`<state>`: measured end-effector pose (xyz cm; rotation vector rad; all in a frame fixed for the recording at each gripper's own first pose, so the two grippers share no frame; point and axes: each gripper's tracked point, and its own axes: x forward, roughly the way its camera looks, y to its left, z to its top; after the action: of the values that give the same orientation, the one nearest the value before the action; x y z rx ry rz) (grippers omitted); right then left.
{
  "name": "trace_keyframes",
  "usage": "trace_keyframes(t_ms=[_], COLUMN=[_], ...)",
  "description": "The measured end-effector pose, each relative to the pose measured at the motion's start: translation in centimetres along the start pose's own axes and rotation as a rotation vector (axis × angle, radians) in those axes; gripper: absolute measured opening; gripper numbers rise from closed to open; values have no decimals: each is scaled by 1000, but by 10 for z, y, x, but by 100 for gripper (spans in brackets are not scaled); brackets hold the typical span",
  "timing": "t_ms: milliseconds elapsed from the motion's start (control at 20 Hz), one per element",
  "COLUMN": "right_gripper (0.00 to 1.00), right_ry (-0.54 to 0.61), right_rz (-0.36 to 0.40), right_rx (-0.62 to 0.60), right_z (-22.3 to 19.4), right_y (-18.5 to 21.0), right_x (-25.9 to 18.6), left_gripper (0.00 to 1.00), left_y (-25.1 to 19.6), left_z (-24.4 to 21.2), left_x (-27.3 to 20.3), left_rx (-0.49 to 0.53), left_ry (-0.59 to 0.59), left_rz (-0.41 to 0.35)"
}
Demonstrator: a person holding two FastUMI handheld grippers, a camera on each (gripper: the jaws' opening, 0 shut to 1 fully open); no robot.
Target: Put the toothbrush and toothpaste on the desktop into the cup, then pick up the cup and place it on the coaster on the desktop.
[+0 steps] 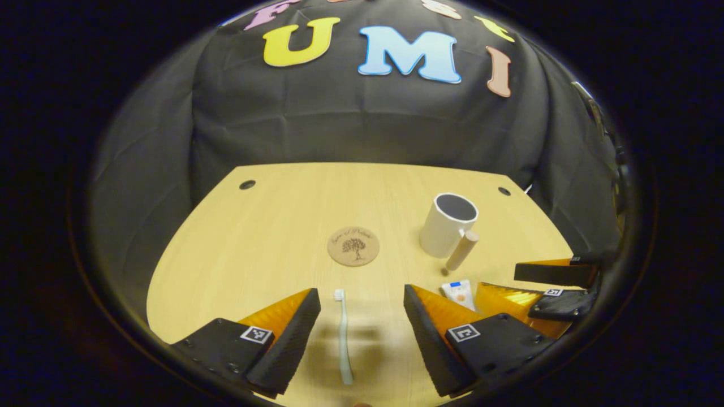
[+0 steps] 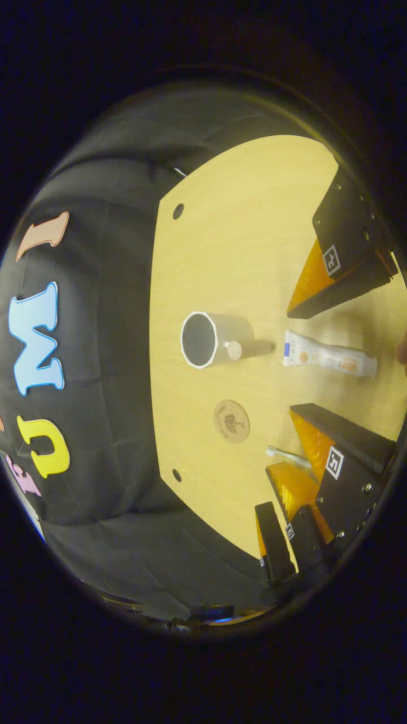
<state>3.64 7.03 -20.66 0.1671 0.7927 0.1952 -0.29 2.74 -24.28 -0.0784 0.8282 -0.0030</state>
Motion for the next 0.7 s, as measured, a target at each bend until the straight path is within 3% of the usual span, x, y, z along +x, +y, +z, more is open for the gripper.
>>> trace_keyframes(t_ms=[450,700], right_gripper=[93,94], right_ry=[175,246], right_rz=[-8,-4], right_rx=[56,67], right_z=[-29,-43], right_y=[-2,-3], right_x=[22,35], left_gripper=[98,98], left_y=[7,15], left_z=[-70,-91], left_x=[30,42], left_rx=[-6,-9], left_ry=[327,431], left_rz=[4,24])
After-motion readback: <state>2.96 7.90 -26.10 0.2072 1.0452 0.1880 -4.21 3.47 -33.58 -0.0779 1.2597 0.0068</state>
